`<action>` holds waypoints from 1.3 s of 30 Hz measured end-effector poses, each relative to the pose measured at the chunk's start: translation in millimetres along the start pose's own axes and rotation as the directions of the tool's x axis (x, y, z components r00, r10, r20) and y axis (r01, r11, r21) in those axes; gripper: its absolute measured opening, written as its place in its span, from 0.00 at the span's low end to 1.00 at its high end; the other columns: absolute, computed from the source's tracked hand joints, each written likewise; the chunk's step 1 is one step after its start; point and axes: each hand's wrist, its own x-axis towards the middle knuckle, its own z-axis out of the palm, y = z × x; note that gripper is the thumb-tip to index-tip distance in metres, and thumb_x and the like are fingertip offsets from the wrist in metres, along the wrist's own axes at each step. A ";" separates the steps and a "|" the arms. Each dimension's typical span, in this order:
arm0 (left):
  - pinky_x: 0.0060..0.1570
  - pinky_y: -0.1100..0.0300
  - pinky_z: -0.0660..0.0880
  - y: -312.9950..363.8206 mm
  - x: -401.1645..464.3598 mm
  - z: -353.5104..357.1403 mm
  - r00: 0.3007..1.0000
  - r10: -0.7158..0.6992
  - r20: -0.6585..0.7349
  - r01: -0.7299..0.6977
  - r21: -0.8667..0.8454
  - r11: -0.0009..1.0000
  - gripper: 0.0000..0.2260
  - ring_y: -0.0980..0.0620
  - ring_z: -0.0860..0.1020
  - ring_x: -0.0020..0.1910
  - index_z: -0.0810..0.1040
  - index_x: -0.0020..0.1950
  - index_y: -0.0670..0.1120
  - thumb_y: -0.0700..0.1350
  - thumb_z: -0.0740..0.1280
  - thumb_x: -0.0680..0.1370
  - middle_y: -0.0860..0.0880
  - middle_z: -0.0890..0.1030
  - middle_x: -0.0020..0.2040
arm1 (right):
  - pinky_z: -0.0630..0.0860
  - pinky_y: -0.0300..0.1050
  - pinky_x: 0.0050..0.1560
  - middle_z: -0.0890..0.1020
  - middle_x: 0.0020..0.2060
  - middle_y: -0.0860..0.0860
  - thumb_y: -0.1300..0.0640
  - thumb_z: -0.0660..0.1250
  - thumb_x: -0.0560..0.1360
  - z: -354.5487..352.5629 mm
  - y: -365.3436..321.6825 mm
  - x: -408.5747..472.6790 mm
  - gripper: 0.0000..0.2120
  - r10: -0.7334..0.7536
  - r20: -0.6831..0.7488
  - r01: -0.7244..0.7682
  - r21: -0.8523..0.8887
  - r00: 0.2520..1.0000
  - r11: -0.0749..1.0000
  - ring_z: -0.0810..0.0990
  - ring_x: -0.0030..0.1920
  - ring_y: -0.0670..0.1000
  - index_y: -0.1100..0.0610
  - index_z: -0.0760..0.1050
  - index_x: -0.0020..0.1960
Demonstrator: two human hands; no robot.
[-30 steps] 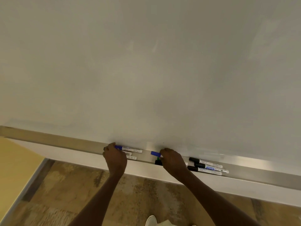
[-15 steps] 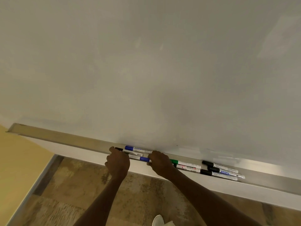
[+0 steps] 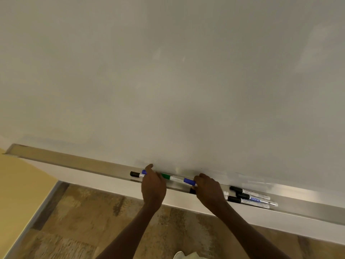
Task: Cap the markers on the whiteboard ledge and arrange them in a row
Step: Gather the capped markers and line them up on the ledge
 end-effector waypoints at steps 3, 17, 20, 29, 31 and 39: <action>0.43 0.59 0.81 8.5 -13.9 19.2 0.997 0.030 0.066 -0.026 -0.068 0.997 0.18 0.50 0.82 0.42 0.66 0.68 0.41 0.39 0.63 0.78 0.45 0.83 0.45 | 0.73 0.44 0.37 0.78 0.45 0.52 0.54 0.63 0.77 -10.0 22.4 -11.9 0.05 0.069 0.008 -0.068 -0.052 0.998 0.996 0.79 0.39 0.53 0.54 0.75 0.51; 0.37 0.73 0.69 23.5 -39.8 56.3 0.997 0.014 0.075 0.004 -0.235 0.972 0.09 0.51 0.78 0.43 0.77 0.58 0.40 0.37 0.62 0.79 0.43 0.82 0.49 | 0.75 0.44 0.39 0.80 0.47 0.57 0.64 0.63 0.76 -22.5 53.5 -42.3 0.11 0.216 -0.080 -0.204 0.143 0.973 0.969 0.77 0.40 0.53 0.60 0.71 0.57; 0.45 0.64 0.75 15.1 -26.8 38.0 0.999 0.004 -0.048 -0.016 -0.260 0.965 0.08 0.44 0.81 0.48 0.78 0.54 0.38 0.33 0.62 0.78 0.42 0.83 0.48 | 0.73 0.44 0.40 0.78 0.49 0.58 0.66 0.62 0.75 -19.9 44.9 -41.4 0.12 0.092 -0.047 -0.081 0.195 0.995 0.977 0.74 0.42 0.52 0.61 0.70 0.58; 0.58 0.47 0.74 -32.3 18.1 -6.1 0.975 0.208 0.078 -0.222 0.418 0.881 0.13 0.38 0.73 0.60 0.77 0.60 0.40 0.40 0.62 0.77 0.38 0.76 0.61 | 0.73 0.43 0.39 0.79 0.47 0.52 0.60 0.63 0.77 -19.0 3.6 -18.3 0.11 -0.092 -0.125 0.104 0.089 0.988 0.991 0.77 0.43 0.52 0.53 0.77 0.58; 0.64 0.49 0.73 -46.5 16.4 -3.9 0.945 0.253 0.206 -0.324 0.509 0.797 0.15 0.40 0.70 0.65 0.75 0.65 0.43 0.41 0.60 0.78 0.39 0.72 0.65 | 0.73 0.43 0.41 0.80 0.48 0.51 0.59 0.62 0.77 -19.0 -6.6 -12.3 0.11 -0.098 -0.134 0.109 0.075 0.986 0.991 0.76 0.46 0.52 0.53 0.77 0.58; 0.65 0.52 0.72 -54.8 10.3 -5.5 0.943 0.251 0.218 -0.324 0.430 0.843 0.19 0.40 0.66 0.70 0.70 0.69 0.40 0.38 0.64 0.78 0.36 0.67 0.70 | 0.75 0.47 0.48 0.81 0.49 0.54 0.56 0.61 0.78 -5.4 -50.4 18.3 0.09 -0.152 -0.104 0.156 0.036 0.983 0.987 0.77 0.49 0.54 0.55 0.75 0.57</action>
